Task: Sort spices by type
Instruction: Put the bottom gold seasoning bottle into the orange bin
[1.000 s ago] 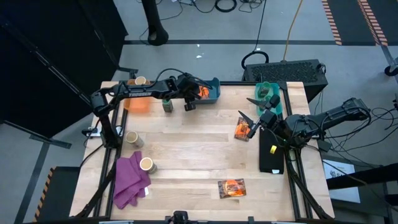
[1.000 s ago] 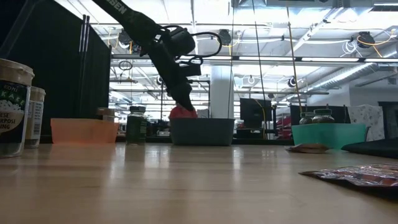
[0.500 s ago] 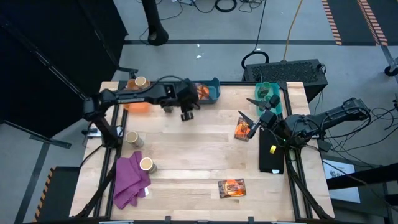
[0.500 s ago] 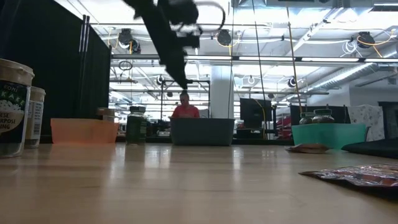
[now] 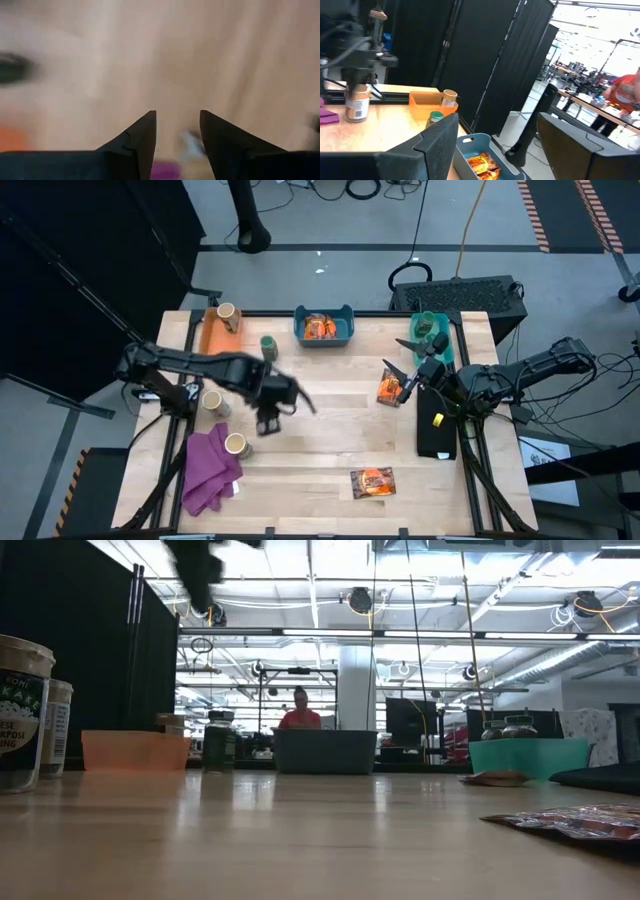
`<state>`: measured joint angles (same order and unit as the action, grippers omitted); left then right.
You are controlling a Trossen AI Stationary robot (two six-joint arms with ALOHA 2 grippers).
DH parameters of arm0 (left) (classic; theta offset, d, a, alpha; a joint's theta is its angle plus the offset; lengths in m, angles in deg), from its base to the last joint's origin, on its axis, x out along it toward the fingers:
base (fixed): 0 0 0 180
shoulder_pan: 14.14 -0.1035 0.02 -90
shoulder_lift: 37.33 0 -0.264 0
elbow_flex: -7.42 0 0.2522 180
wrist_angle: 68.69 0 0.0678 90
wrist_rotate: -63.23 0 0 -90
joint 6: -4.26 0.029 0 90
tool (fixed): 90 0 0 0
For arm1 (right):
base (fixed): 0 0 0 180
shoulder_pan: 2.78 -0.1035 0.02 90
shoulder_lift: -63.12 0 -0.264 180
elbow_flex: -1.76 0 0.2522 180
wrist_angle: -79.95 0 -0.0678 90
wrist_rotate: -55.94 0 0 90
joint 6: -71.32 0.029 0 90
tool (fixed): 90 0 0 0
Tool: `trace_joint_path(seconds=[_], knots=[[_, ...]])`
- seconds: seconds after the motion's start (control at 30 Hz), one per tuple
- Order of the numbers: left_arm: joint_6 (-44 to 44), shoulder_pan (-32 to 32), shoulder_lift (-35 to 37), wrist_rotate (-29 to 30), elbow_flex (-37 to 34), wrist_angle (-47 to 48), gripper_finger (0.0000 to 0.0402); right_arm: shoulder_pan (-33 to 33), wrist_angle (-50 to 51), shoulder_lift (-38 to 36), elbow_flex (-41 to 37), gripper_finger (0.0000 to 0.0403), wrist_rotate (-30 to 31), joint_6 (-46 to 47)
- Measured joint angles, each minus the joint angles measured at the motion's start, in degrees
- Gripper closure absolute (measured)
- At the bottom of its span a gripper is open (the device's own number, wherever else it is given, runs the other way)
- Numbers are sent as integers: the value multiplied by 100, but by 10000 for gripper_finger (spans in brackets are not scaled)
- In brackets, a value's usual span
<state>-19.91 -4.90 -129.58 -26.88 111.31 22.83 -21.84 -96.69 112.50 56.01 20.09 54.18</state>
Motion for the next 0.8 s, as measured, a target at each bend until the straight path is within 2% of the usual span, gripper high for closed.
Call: trace_joint_path(seconds=[0.07, 0.13, 0.27, 0.43, 0.63, 0.8], knots=[[-230, 303, 32, -426, 15, 288, 244, 1, -6, 0, 0, 149, -67, 0], [-253, 607, 51, -514, 2, 638, 244, -1, -8, 0, 0, 149, -71, 18], [-335, 1172, 41, 3, -110, 743, 244, 1, -4, 0, 0, 149, -82, 46], [-585, 1858, 56, 344, -256, 768, 244, -1, -4, 0, 0, 149, -223, 151], [-1588, 2585, 550, 1514, -256, 744, 246, -1, 2, 2, 0, 149, -355, 157], [-2371, 2959, 988, 1853, -254, 738, 280, -1, 0, 0, 0, 149, -353, 147]])
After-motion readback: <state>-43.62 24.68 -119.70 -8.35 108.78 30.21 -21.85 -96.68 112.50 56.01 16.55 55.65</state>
